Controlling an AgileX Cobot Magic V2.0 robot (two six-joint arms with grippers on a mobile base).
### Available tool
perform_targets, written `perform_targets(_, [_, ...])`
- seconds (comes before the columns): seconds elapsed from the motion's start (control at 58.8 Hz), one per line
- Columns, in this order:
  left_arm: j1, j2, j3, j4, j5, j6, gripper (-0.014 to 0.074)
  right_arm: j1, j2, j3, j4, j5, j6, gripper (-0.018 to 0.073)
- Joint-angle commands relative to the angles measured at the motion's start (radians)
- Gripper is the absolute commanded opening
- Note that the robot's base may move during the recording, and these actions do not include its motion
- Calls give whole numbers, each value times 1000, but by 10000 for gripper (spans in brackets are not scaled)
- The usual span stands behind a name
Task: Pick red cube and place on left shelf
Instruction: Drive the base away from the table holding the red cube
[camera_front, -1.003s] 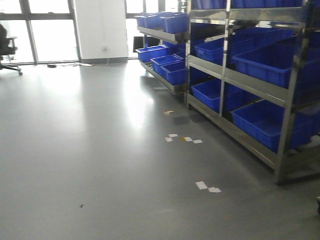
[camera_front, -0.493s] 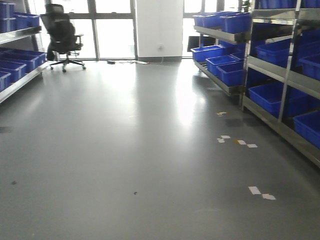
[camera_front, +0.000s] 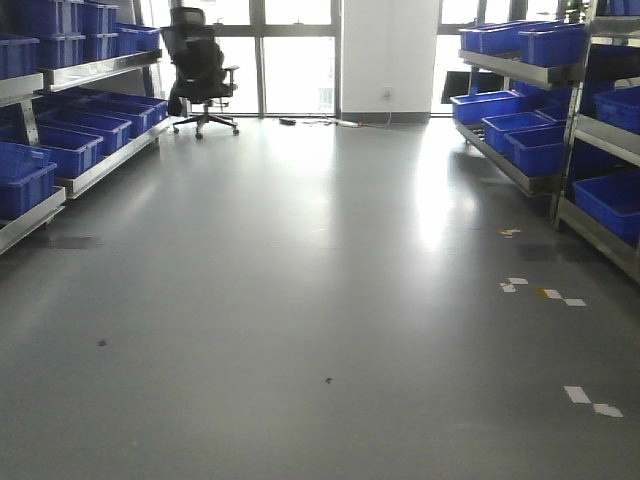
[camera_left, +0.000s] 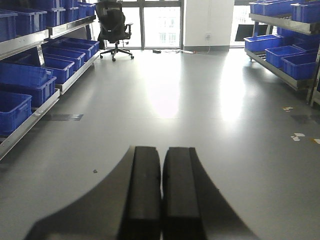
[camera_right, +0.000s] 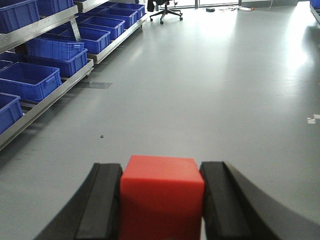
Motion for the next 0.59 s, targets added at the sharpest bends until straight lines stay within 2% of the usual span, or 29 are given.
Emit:
perform_targets(0.0, [-4,-14,23,-9,-88,-1,102,-5,3,-29,-9,-87,-6,65])
perform_targets(0.578, [-4,-14,23,-9,-88,-1,102,-5,10,-29,-9,-79,-6,65])
